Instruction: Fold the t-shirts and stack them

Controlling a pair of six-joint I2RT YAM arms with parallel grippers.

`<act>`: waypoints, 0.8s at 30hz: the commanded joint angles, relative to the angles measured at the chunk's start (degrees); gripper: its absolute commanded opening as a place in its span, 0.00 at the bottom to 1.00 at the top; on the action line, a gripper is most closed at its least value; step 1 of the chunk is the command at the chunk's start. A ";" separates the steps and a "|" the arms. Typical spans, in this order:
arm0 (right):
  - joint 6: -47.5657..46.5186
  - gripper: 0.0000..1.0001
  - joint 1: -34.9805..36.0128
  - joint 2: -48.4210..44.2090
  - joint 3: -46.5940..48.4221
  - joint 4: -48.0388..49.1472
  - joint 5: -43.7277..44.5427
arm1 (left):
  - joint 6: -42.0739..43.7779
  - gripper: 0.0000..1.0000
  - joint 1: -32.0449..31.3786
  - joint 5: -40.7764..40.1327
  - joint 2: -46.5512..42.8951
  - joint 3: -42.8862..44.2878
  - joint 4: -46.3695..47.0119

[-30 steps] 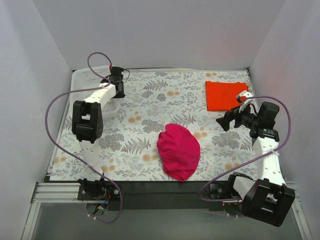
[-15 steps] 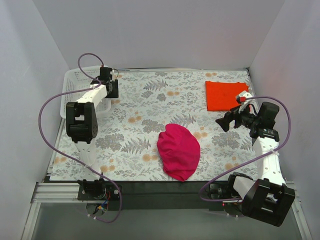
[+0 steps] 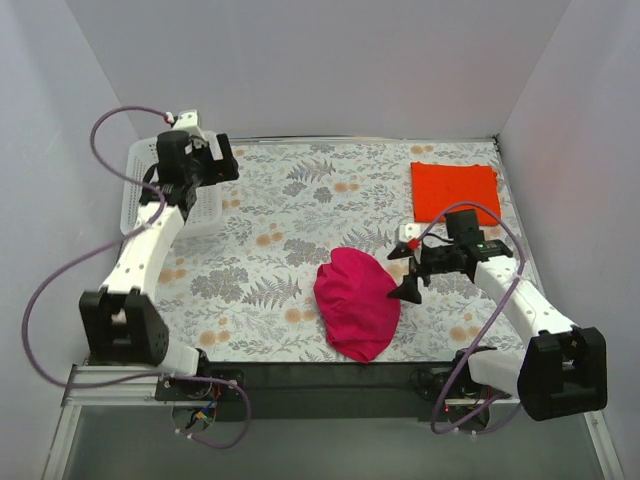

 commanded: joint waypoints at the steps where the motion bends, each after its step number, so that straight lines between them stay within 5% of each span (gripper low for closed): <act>1: -6.99 0.97 11.32 0.47 4.78 -6.06 5.41 | -5.50 0.98 0.45 9.33 -14.10 -12.15 6.33; 6: -9.37 0.92 22.69 3.10 8.64 -8.79 14.02 | -11.21 0.97 0.45 26.94 -29.49 -33.14 13.28; 13: -7.61 0.79 33.93 11.09 15.24 -8.44 22.20 | -14.48 0.95 0.45 30.12 -42.42 -45.40 12.67; 16: -6.74 0.66 37.19 12.51 15.07 -8.26 24.49 | -14.47 0.95 0.36 30.03 -43.22 -45.50 12.76; 24: -4.36 0.08 39.40 14.97 15.76 -7.82 27.48 | -14.30 0.94 0.36 31.52 -43.22 -45.59 13.46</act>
